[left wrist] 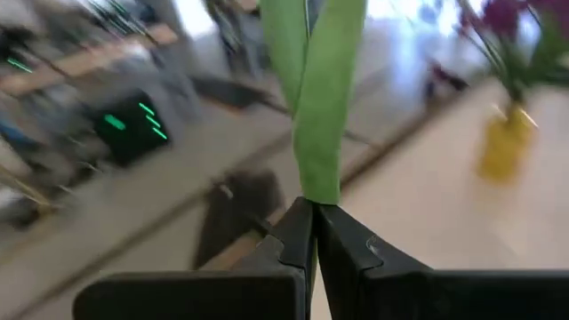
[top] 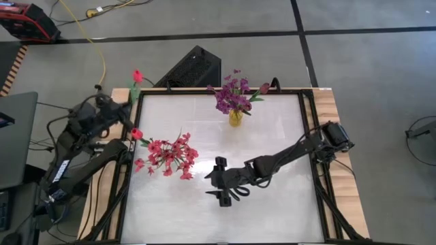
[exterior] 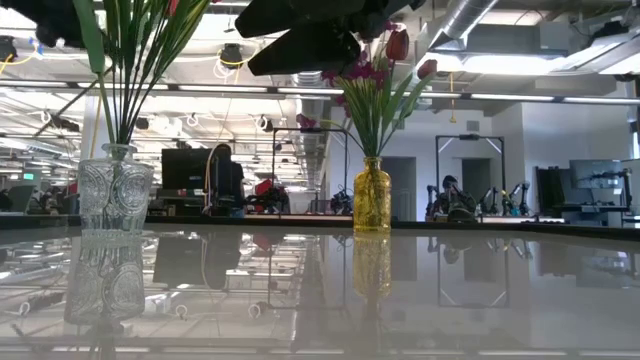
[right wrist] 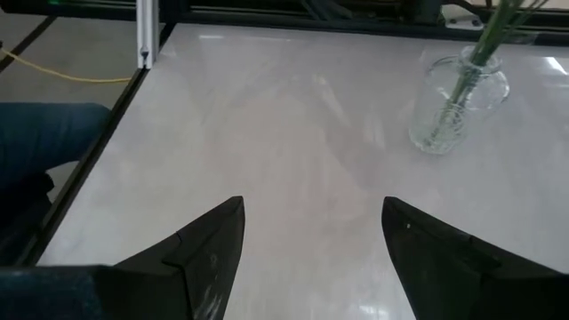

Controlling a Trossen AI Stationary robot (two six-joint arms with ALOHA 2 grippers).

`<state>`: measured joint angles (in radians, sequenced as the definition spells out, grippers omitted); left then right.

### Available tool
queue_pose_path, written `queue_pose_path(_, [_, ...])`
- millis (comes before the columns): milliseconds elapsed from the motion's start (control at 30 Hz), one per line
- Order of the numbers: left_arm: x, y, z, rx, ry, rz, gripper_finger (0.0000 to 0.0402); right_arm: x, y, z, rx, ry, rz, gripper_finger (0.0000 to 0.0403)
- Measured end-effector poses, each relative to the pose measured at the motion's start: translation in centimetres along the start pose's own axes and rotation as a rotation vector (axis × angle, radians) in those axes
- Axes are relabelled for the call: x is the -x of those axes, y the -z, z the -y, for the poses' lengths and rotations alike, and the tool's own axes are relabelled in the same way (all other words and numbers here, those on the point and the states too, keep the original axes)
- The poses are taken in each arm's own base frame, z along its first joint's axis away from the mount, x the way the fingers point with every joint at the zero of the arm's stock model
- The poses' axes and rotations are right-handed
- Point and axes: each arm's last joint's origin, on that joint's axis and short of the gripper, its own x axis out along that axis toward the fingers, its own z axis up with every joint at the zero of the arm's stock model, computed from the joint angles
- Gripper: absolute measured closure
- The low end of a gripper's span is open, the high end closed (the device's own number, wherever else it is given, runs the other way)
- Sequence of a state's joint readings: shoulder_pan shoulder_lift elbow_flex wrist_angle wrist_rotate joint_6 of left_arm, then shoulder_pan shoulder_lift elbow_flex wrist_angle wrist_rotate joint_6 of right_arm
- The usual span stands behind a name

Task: Sort flowers into vase by color
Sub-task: Put the pink flower into the transparent vase

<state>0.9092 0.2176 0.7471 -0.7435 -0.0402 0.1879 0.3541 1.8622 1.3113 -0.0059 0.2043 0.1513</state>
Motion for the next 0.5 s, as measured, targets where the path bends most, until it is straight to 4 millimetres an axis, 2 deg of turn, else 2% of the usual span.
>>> queue_pose_path(133, [0.2,0.8,0.7,0.006,0.214,-0.052,0.0401,0.0,-0.1,0.2,-0.010,0.003,0.007,0.0111])
queue_pose_path(267, [1.3,-0.4,1.2,0.054,0.442,0.147,0.0401,0.0,-0.2,0.0,-0.011,-0.002,0.021,0.0111])
queue_pose_path(367, [2.8,-0.9,1.1,0.089,0.461,0.280,0.0401,0.1,-0.2,-0.4,-0.016,-0.010,0.021,0.0111])
queue_pose_path(500, [4.8,-0.1,1.2,0.114,0.467,0.354,0.0401,0.2,0.0,-0.9,-0.008,-0.021,0.012,0.0111])
